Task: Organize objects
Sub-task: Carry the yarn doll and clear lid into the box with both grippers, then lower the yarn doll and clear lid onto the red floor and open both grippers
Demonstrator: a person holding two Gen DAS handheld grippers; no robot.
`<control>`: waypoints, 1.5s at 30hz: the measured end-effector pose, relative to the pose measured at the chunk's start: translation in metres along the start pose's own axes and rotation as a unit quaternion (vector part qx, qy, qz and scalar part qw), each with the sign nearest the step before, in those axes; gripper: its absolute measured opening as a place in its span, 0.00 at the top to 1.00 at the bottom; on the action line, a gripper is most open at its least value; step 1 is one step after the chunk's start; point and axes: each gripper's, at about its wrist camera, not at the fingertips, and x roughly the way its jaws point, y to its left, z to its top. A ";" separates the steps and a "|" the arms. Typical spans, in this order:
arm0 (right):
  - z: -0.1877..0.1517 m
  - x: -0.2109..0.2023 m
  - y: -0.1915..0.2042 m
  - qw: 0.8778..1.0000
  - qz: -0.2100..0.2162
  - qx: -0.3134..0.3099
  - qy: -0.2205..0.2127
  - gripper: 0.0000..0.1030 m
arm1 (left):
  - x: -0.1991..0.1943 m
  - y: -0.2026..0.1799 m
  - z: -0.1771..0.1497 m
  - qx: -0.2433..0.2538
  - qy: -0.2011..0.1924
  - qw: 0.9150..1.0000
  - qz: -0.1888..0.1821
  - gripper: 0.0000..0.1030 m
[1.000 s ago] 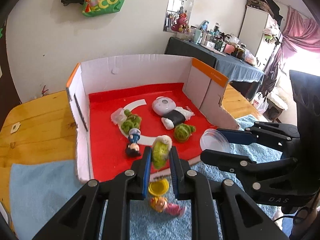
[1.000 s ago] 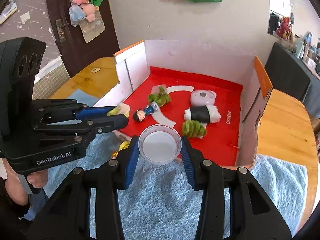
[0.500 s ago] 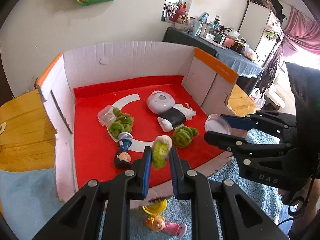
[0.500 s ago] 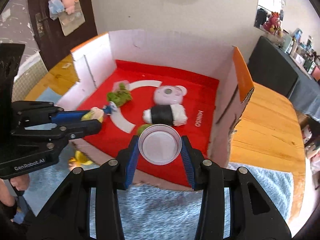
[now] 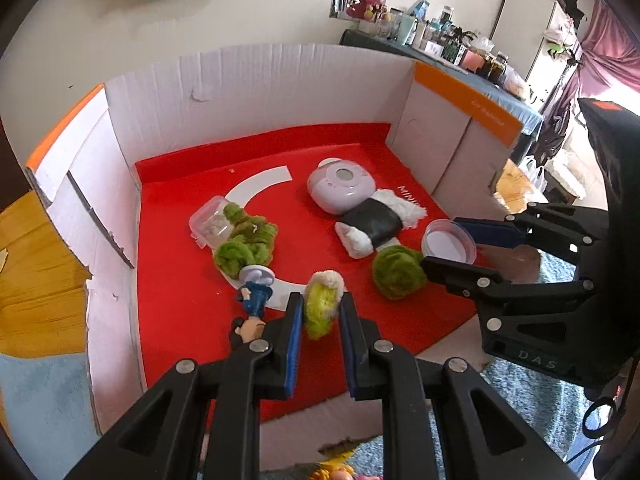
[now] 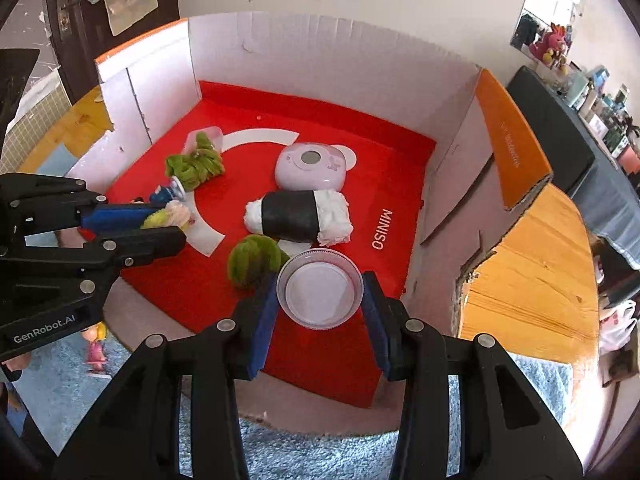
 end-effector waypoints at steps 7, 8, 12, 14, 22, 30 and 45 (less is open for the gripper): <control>0.001 0.002 -0.001 1.000 0.004 0.001 0.006 0.62 | 0.007 0.007 0.002 -0.005 0.009 1.000 0.011 0.82; 0.001 0.002 -0.001 1.000 0.004 0.001 0.006 0.62 | 0.008 0.008 0.002 -0.004 0.010 1.000 0.015 0.82; 0.003 -0.002 0.003 1.000 0.012 -0.005 0.007 0.62 | 0.010 0.012 0.004 -0.005 0.011 1.000 0.026 0.82; 0.004 -0.005 0.011 1.000 -0.011 -0.028 0.006 0.62 | 0.011 0.013 0.005 -0.006 0.011 0.999 0.031 0.82; 0.008 0.005 0.011 0.999 0.045 -0.009 0.027 0.62 | 0.013 0.015 0.007 -0.011 0.013 1.000 0.026 0.82; 0.008 0.009 0.014 0.998 0.060 -0.002 0.032 0.62 | 0.015 0.007 0.007 -0.004 0.012 1.000 0.019 0.82; 0.007 0.009 0.017 0.998 0.066 0.005 0.021 0.61 | 0.018 0.013 0.008 -0.023 0.008 1.000 0.012 0.82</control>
